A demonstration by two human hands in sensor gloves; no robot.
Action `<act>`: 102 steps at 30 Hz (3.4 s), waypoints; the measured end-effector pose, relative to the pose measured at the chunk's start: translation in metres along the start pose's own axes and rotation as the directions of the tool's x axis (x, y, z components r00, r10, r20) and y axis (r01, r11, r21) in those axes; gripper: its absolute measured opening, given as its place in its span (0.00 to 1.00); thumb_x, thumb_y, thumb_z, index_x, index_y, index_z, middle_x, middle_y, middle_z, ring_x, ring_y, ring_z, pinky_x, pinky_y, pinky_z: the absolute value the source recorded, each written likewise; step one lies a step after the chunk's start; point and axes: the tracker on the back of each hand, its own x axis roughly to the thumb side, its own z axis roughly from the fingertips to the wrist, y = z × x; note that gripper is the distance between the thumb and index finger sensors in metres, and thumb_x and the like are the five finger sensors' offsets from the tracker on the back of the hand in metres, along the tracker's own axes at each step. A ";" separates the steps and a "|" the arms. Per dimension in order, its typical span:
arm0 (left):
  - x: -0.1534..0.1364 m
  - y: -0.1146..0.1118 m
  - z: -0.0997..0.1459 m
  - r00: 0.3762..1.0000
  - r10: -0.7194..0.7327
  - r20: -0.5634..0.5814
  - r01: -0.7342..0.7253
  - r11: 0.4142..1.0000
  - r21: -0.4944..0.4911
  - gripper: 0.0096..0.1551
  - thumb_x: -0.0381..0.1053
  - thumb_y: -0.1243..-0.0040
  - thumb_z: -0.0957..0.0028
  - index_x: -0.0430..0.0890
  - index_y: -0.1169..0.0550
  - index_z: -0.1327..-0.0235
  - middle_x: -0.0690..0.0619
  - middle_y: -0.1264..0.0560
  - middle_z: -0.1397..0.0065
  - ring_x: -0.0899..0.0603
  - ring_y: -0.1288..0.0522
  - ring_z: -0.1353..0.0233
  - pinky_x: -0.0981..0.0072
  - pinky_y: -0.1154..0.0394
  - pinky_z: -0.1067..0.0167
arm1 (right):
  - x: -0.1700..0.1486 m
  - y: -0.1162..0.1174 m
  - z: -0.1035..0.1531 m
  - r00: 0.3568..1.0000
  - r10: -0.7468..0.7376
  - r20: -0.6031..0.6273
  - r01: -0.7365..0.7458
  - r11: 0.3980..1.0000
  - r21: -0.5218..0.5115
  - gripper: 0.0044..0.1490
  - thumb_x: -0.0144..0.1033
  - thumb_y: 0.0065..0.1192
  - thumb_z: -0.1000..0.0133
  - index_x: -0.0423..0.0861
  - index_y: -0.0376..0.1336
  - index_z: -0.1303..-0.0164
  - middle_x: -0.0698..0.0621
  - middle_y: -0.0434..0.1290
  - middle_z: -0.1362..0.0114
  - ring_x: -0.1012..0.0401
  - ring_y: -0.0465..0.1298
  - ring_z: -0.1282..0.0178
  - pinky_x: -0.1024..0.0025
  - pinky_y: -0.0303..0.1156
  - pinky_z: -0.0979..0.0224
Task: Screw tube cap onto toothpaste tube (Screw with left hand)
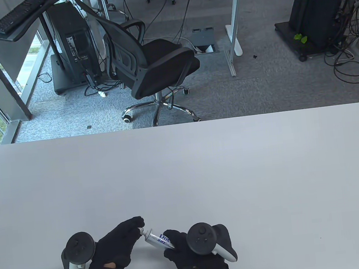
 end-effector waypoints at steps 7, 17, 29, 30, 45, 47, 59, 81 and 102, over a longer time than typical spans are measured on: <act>0.004 0.001 0.002 0.997 -0.074 0.026 0.075 0.997 -0.012 0.24 0.53 0.41 0.39 0.51 0.21 0.31 0.46 0.21 0.34 0.38 0.22 0.37 0.35 0.34 0.32 | 0.001 0.002 0.000 1.000 0.001 -0.002 -0.001 0.999 0.034 0.34 0.35 0.59 0.38 0.45 0.51 0.23 0.32 0.62 0.28 0.33 0.68 0.35 0.30 0.58 0.31; 0.005 0.003 -0.001 0.994 -0.088 0.062 0.094 0.991 -0.093 0.26 0.45 0.38 0.42 0.53 0.22 0.29 0.50 0.23 0.28 0.39 0.24 0.28 0.35 0.35 0.30 | 0.001 0.003 0.000 1.000 0.018 -0.009 -0.017 0.998 0.065 0.34 0.35 0.59 0.38 0.45 0.52 0.23 0.32 0.62 0.28 0.33 0.68 0.35 0.29 0.58 0.31; -0.003 0.008 0.002 0.987 -0.153 -0.051 0.152 0.988 -0.023 0.26 0.62 0.41 0.39 0.48 0.18 0.38 0.47 0.17 0.40 0.38 0.19 0.42 0.38 0.30 0.36 | 0.001 0.003 -0.001 1.000 0.011 -0.008 -0.010 0.997 0.072 0.34 0.35 0.59 0.37 0.45 0.51 0.22 0.32 0.62 0.28 0.33 0.68 0.34 0.30 0.58 0.31; -0.003 0.007 0.001 0.989 -0.141 -0.042 0.140 0.990 -0.031 0.25 0.60 0.40 0.39 0.47 0.18 0.38 0.46 0.18 0.40 0.38 0.19 0.41 0.37 0.30 0.36 | 0.001 0.004 -0.001 1.000 0.017 -0.009 -0.016 0.997 0.076 0.34 0.35 0.59 0.37 0.45 0.51 0.22 0.32 0.62 0.28 0.33 0.68 0.34 0.30 0.58 0.31; 0.000 0.011 0.002 0.977 -0.209 -0.031 0.209 0.978 -0.021 0.26 0.62 0.40 0.39 0.48 0.18 0.38 0.47 0.17 0.41 0.39 0.19 0.42 0.38 0.30 0.36 | -0.001 0.002 -0.001 1.000 0.020 -0.019 -0.018 0.997 0.075 0.34 0.35 0.59 0.37 0.45 0.51 0.22 0.32 0.61 0.27 0.32 0.67 0.34 0.30 0.58 0.31; 0.001 0.010 0.001 0.979 -0.202 -0.009 0.202 0.979 -0.034 0.23 0.58 0.39 0.39 0.48 0.18 0.38 0.47 0.17 0.40 0.39 0.19 0.42 0.38 0.30 0.35 | -0.001 0.001 -0.001 1.000 0.019 -0.018 -0.018 0.997 0.072 0.34 0.34 0.59 0.37 0.45 0.51 0.22 0.32 0.61 0.27 0.32 0.67 0.34 0.29 0.58 0.31; -0.003 0.010 0.001 0.978 -0.207 -0.015 0.206 0.977 -0.058 0.27 0.62 0.40 0.39 0.48 0.20 0.34 0.46 0.19 0.37 0.38 0.20 0.39 0.37 0.31 0.34 | -0.001 0.003 -0.002 0.998 0.060 -0.025 -0.058 0.995 0.087 0.34 0.34 0.59 0.37 0.46 0.51 0.22 0.32 0.61 0.27 0.32 0.67 0.34 0.29 0.58 0.31; -0.001 0.006 -0.004 0.969 -0.248 0.023 0.249 0.960 -0.127 0.25 0.52 0.37 0.41 0.48 0.21 0.32 0.47 0.19 0.37 0.39 0.20 0.39 0.37 0.31 0.33 | -0.002 0.005 -0.003 0.998 0.050 -0.036 -0.045 0.992 0.117 0.34 0.35 0.59 0.37 0.46 0.51 0.22 0.32 0.61 0.27 0.33 0.67 0.34 0.29 0.58 0.31; -0.007 0.008 -0.001 0.974 -0.225 -0.008 0.222 0.968 -0.114 0.30 0.61 0.41 0.39 0.48 0.23 0.29 0.46 0.20 0.34 0.38 0.21 0.36 0.36 0.33 0.33 | -0.001 0.004 -0.002 0.998 0.048 -0.028 -0.045 0.993 0.106 0.34 0.35 0.59 0.37 0.46 0.51 0.22 0.32 0.61 0.27 0.33 0.67 0.34 0.30 0.58 0.31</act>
